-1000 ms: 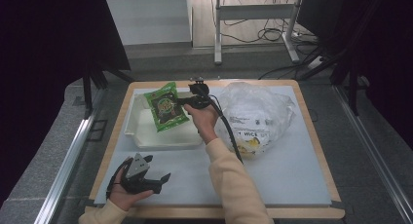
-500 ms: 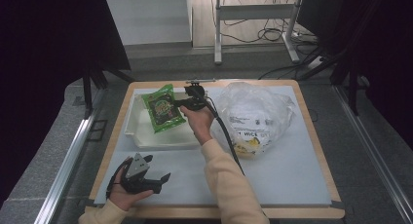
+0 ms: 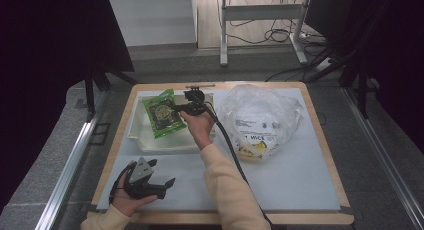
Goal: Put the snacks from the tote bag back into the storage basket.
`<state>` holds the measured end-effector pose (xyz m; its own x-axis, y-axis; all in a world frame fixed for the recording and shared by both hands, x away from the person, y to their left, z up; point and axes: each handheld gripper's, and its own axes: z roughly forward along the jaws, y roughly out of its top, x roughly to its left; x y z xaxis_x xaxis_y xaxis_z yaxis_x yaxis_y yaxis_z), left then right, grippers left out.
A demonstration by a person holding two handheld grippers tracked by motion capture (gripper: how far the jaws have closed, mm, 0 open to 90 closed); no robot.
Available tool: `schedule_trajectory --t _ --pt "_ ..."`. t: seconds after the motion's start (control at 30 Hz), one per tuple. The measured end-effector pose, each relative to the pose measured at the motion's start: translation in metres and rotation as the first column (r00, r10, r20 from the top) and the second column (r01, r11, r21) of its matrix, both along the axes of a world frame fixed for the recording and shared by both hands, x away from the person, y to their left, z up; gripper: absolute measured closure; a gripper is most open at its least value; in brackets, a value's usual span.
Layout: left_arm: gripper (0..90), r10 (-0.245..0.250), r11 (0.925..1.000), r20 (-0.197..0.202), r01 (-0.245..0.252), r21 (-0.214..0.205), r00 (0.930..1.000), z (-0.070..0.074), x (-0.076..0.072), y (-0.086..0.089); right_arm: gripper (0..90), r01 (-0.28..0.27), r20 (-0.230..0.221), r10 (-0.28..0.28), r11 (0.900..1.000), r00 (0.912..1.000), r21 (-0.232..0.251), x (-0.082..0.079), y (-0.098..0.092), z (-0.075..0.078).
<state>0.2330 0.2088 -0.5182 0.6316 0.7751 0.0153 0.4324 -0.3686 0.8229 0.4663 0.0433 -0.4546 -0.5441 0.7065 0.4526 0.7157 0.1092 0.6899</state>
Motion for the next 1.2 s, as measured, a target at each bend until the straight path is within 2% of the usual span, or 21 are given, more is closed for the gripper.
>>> schedule_trajectory --t 0.4,0.87,1.0,1.2 --pt "10.3 -0.002 1.0 0.006 0.002 0.005 1.0 0.0 -0.001 0.0 90.0 0.018 -0.005 -0.018 0.9997 0.9998 -0.017 0.0 0.016 -0.012" --pt "10.3 0.003 1.0 0.009 -0.003 0.002 1.0 0.001 -0.001 0.002 90.0 0.071 -0.03 -0.072 0.9971 0.997 -0.028 0.004 0.031 -0.033" --pt "10.3 0.002 1.0 0.009 -0.002 0.006 1.0 0.0 -0.001 0.001 90.0 0.07 -0.036 -0.071 0.9966 0.9968 -0.044 0.002 0.036 -0.04" --pt "10.2 0.0 1.0 0.009 0.0 0.005 1.0 0.0 -0.001 0.002 89.9 0.076 -0.007 -0.077 0.9929 0.997 -0.091 0.0 0.04 -0.042"
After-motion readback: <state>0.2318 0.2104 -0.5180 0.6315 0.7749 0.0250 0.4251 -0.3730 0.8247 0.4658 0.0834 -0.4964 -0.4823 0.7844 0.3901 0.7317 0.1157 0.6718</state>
